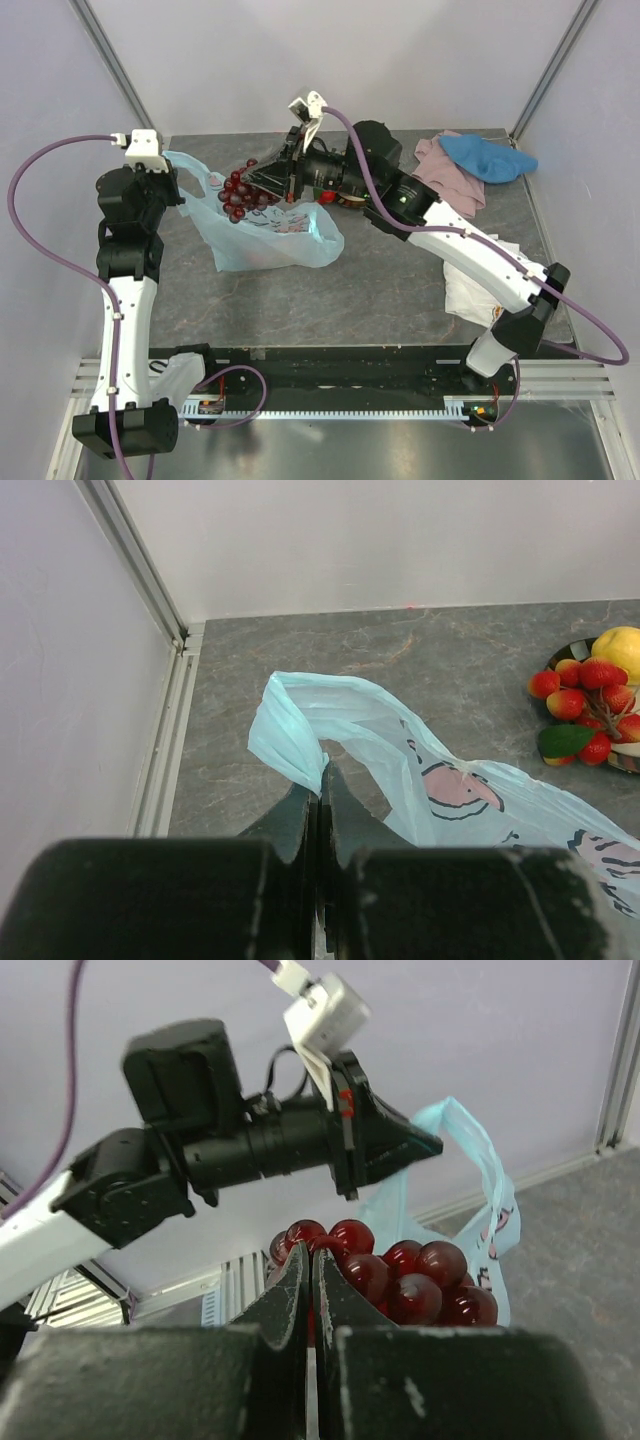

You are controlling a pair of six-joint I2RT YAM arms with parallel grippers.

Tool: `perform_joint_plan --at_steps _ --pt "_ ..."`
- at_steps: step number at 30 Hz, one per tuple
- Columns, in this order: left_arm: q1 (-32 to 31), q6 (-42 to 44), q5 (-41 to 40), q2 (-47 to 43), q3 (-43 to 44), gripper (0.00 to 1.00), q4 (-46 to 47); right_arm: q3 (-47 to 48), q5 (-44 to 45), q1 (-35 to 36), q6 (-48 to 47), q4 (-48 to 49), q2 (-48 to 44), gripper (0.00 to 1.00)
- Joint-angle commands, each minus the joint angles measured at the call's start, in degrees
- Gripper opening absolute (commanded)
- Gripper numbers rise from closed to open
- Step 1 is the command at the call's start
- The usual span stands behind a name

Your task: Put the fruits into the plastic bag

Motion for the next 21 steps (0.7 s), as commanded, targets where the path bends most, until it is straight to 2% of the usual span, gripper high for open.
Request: perform_joint_plan --at_steps 1,21 --pt "-0.3 2.0 -0.3 -0.9 -0.1 0.02 2.6 3.5 -0.4 0.5 1.4 0.3 0.9 0.00" --pt "-0.7 2.2 -0.4 -1.0 -0.1 0.01 2.6 9.0 -3.0 3.7 4.3 1.0 8.9 0.00"
